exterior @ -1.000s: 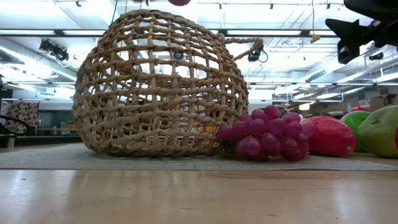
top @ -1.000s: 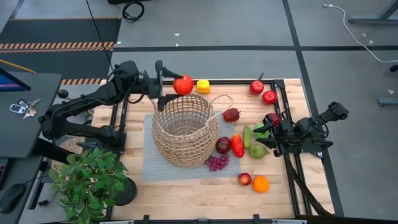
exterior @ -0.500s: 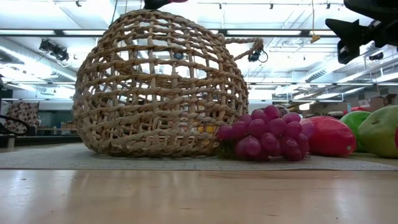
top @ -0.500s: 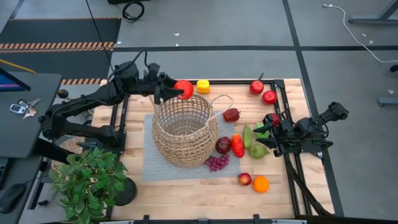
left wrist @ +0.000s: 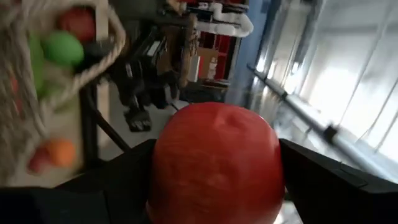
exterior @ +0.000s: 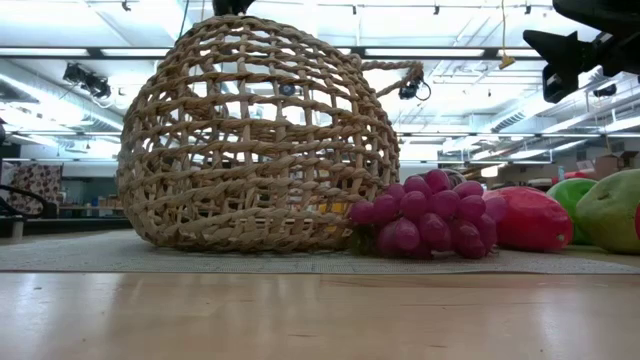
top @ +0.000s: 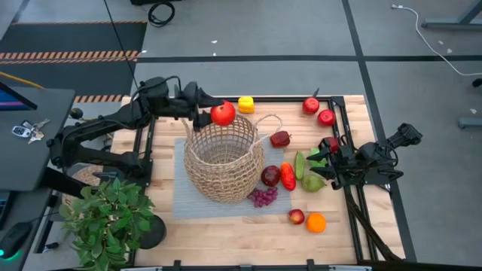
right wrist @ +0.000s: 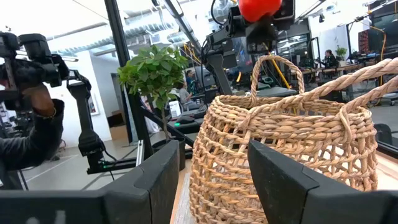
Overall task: Build produce basket
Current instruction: Put the red apple into the brown basket
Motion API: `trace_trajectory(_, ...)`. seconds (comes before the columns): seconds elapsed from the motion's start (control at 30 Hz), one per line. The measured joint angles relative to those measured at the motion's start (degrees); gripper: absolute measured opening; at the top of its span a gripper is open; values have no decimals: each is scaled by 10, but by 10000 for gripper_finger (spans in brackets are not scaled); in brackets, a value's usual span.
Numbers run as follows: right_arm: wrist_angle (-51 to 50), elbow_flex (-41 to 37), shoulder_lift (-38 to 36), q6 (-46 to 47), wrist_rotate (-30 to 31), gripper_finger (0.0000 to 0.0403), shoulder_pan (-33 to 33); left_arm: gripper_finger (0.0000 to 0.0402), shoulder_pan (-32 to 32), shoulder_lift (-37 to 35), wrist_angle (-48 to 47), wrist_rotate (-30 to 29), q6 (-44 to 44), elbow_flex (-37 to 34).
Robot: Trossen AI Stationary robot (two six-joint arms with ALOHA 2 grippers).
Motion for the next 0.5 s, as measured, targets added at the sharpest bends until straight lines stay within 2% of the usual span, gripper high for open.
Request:
trace_trajectory(0.33, 0, 0, 0, 0, 0, 197, 0, 327, 1, 0, 0, 0, -312, 0)
trace_trajectory(0.4, 0, 0, 0, 0, 0, 197, 0, 327, 2, 0, 1, 0, -334, 0)
trace_trajectory(0.5, 0, 0, 0, 0, 0, 197, 0, 327, 2, 0, 1, -1, -320, 0)
